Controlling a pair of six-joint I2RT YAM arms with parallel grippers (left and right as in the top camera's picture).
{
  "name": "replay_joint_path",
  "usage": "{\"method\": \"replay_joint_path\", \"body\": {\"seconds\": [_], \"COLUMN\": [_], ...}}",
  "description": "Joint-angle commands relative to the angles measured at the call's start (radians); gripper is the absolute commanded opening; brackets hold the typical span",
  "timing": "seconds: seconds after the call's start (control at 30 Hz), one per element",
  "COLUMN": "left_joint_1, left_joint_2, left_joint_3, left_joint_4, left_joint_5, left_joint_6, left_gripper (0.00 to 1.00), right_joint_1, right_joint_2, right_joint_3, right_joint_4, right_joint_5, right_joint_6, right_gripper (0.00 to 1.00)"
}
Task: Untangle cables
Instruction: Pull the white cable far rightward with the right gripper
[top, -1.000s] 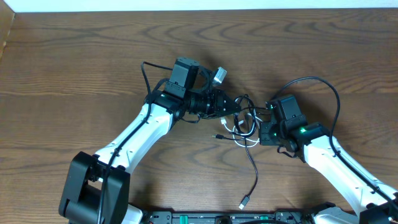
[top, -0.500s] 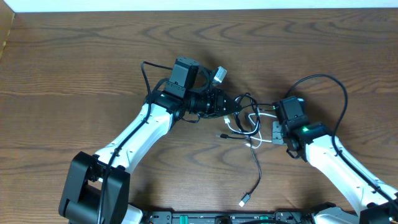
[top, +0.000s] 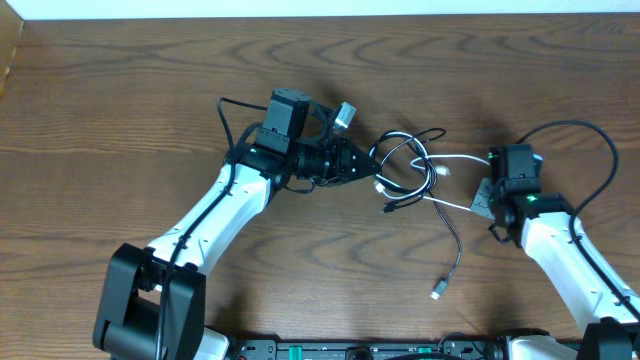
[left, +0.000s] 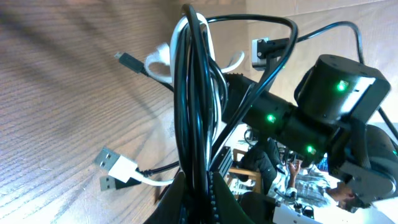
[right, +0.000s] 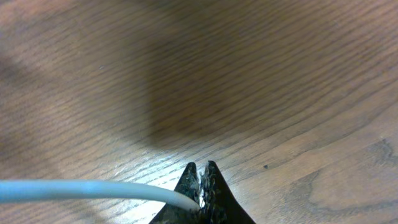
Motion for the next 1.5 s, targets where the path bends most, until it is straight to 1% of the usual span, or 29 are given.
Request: {"method": "replay_joint_path", "body": {"seconds": [0.0,0.27,0.7,0.83,0.87,0.9,0.93,1.0,1.03,1.07,1.1,1.17,1.23,1.3,1.37,1.43,1.47], "left_joint_1": [0.033,0.057,0.050,0.050,0.050,0.050,0.049,0.048,0.048,0.048,0.048,0.048,0.048,0.048,0.048,0.048,0.048], "left_joint_2": [0.005,0.005,0.005,0.005,0.005,0.005,0.005,0.006,0.006,0.006,0.006,0.006,0.006,0.006,0.006,0.006,0.006], "left_joint_3": [-0.005,-0.005,-0.005,-0.005,-0.005,-0.005,-0.005,-0.005,-0.005,-0.005,-0.005,-0.005,-0.005,-0.005,-0.005,-0.005,-0.005], "left_joint_4": [0.003,-0.017,-0.023,-0.023,-0.023,-0.023,-0.024,-0.024,-0.024,-0.024,-0.025,-0.035,-0.052,-0.076,-0.095,-0.099,-0.099], "left_joint_5": [0.023,0.023,0.022,0.022,0.022,0.022,0.022,0.022,0.022,0.023,0.022,0.022,0.022,0.021,0.000,-0.024,-0.030], "left_joint_6": [-0.008,-0.008,0.003,0.004,0.010,0.022,0.035,0.057,0.069,0.085,0.101,0.114,0.127,0.151,0.162,0.162,0.161], "left_gripper": [0.08,0.07,0.07,0.08,0.08,0.07,0.08,0.07,0.08,0.07,0.08,0.07,0.07,0.07,0.08,0.07,0.07], "right_joint_1": [-0.055,-0.158,-0.267,-0.303,-0.308,-0.310,-0.310,-0.310,-0.310,-0.310,-0.313,-0.334,-0.369,-0.406,-0.457,-0.503,-0.555], "right_joint_2": [0.009,0.009,0.009,0.009,0.009,0.009,0.009,0.009,0.009,0.009,0.009,0.009,0.009,0.008,0.008,0.008,0.008], "right_joint_3": [0.002,0.002,0.002,0.002,0.002,0.002,0.002,0.002,0.002,0.002,0.002,0.002,0.002,0.002,0.002,0.002,0.002], "right_joint_4": [0.005,0.010,0.051,0.056,0.056,0.056,0.058,0.076,0.086,0.090,0.089,0.086,0.100,0.127,0.159,0.168,0.169], "right_joint_5": [0.000,-0.005,0.030,-0.002,-0.031,-0.077,-0.119,-0.203,-0.232,-0.241,-0.227,-0.210,-0.248,-0.371,-0.547,-0.616,-0.641], "right_joint_6": [0.030,0.164,0.171,0.185,0.185,0.182,0.163,0.074,0.027,-0.002,-0.003,0.019,0.051,0.044,0.027,0.028,0.034], "right_gripper": [0.01,0.01,0.04,0.01,0.02,0.06,0.14,0.20,0.20,0.13,0.01,0.01,0.01,0.01,0.01,0.01,0.01]}}
